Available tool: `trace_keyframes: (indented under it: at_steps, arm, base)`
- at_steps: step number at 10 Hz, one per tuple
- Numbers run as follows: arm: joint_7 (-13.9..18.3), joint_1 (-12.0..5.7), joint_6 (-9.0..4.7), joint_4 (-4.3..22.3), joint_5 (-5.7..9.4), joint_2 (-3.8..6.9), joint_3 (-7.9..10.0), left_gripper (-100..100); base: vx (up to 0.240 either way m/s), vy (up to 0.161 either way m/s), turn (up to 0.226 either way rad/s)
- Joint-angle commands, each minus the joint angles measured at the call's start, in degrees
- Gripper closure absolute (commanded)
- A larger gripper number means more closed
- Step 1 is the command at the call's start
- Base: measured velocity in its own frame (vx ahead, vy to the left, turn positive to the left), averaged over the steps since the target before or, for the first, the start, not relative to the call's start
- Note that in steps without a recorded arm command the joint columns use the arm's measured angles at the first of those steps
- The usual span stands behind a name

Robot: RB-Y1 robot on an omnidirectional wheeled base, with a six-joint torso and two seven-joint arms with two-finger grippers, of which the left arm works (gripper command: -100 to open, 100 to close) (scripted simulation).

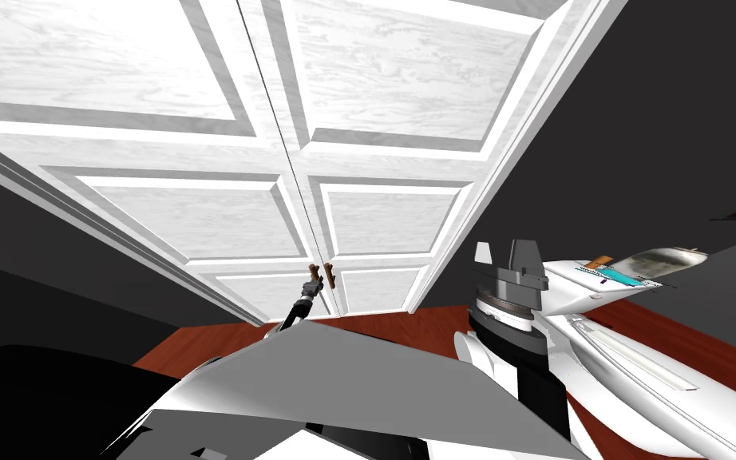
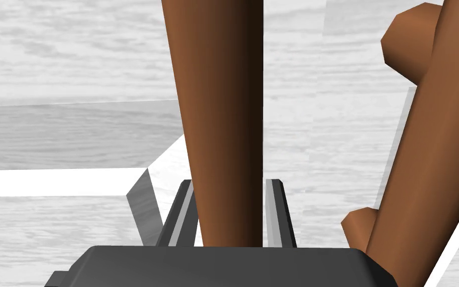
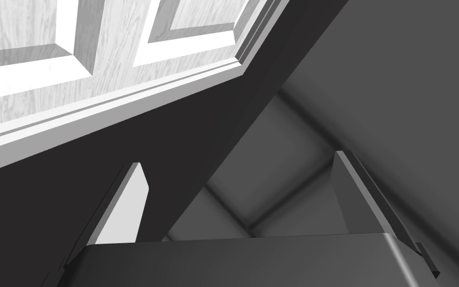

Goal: Pull the door open

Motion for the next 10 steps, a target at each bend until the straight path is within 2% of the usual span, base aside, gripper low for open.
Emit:
trace_keyframes:
  at_steps: [1, 3, 4, 8, 9, 10]
  arm:
    - [-0.04, 0.12, -0.11, 0.07, 0.10, 0.27, 0.26, 100]
    - [-0.04, 0.12, -0.11, 0.07, 0.10, 0.27, 0.26, 100]
    - [0.01, 1.41, 0.10, 0.82, 0.26, 0.72, 0.48, 100]
    - [0.04, 2.39, 0.12, 1.39, 0.49, 1.32, 0.91, 100]
    - [0.10, 3.64, 0.11, 2.10, 0.76, 2.10, 1.42, 100]
    - [0.10, 3.64, 0.11, 2.10, 0.76, 2.10, 1.42, 100]
  base:
    - [-0.015, 0.000, 0.002]
    - [-0.003, 0.000, 0.000]
    - [-0.108, -0.009, 0.053]
    - [-0.142, 0.013, 0.061]
    - [-0.138, 0.034, 0.062]
    - [-0.145, 0.011, 0.050]
